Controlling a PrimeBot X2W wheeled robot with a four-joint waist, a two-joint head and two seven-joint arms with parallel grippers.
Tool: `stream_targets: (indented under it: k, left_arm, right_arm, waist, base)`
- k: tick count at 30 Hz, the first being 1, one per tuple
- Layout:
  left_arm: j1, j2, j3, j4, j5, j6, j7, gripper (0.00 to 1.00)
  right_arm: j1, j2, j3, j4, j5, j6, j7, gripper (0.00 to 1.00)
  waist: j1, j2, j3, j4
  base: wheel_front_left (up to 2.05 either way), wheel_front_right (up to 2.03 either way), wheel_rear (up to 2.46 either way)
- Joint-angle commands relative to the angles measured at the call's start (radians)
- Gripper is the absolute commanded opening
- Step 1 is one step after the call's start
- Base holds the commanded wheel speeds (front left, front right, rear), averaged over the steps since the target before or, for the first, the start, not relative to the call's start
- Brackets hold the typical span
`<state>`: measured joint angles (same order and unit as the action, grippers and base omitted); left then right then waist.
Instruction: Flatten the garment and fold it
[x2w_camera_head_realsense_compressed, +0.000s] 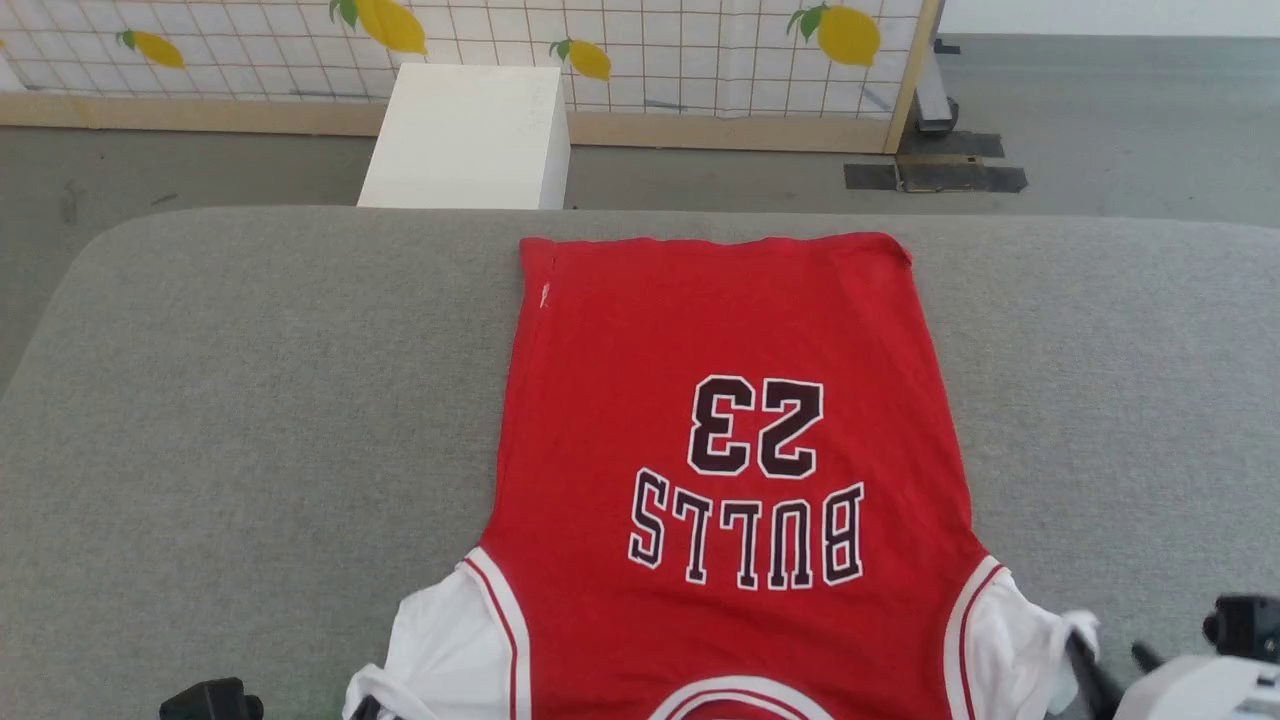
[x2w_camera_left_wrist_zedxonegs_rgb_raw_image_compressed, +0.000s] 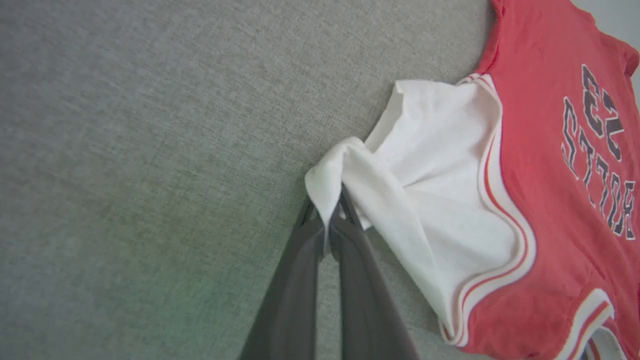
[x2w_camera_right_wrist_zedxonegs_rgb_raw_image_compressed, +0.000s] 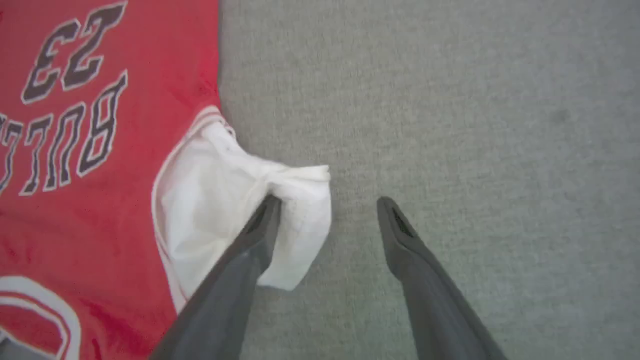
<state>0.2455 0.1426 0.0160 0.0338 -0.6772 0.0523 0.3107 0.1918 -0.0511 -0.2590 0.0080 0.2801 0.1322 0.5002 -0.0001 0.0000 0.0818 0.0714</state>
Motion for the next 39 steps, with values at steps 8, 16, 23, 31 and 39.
stream_targets:
  k: [8,16,23,31,39]
  left_arm:
    - [-0.056,-0.01,-0.024,0.008,0.004,-0.022,-0.022,0.0]
    - [-0.113,-0.022,-0.052,0.021,0.006,-0.042,-0.044,0.0]
    - [-0.176,-0.043,-0.088,0.055,0.002,-0.063,-0.063,0.0]
    - [-0.233,-0.066,-0.132,0.095,-0.006,-0.086,-0.104,0.0]
    - [-0.273,-0.079,-0.168,0.139,-0.019,-0.095,-0.144,0.0]
  right_arm:
    - [-0.226,0.001,-0.012,-0.045,-0.046,-0.002,-0.224,1.0]
    - [-0.552,-0.038,-0.012,0.185,-0.113,-0.002,-0.38,1.0]
    - [-0.824,-0.124,-0.035,0.485,-0.173,-0.002,-0.387,1.0]
    - [-1.044,-0.193,-0.1,0.683,-0.265,-0.002,-0.179,1.0]
    - [-1.172,-0.196,-0.134,0.761,-0.371,-0.002,0.142,1.0]
  waist:
    - [0.0001,0.0,0.045,0.053]
    - [0.0001,0.0,0.128,0.128]
    - [0.0001,0.0,0.224,0.215]
    - [0.0001,0.0,0.342,0.295]
    - [0.0001,0.0,0.404,0.317]
  base:
    - [0.0,0.0,0.0]
    - [0.0,0.0,0.0]
    - [0.0,0.0,0.0]
    - [0.0,0.0,0.0]
    - [0.0,0.0,0.0]
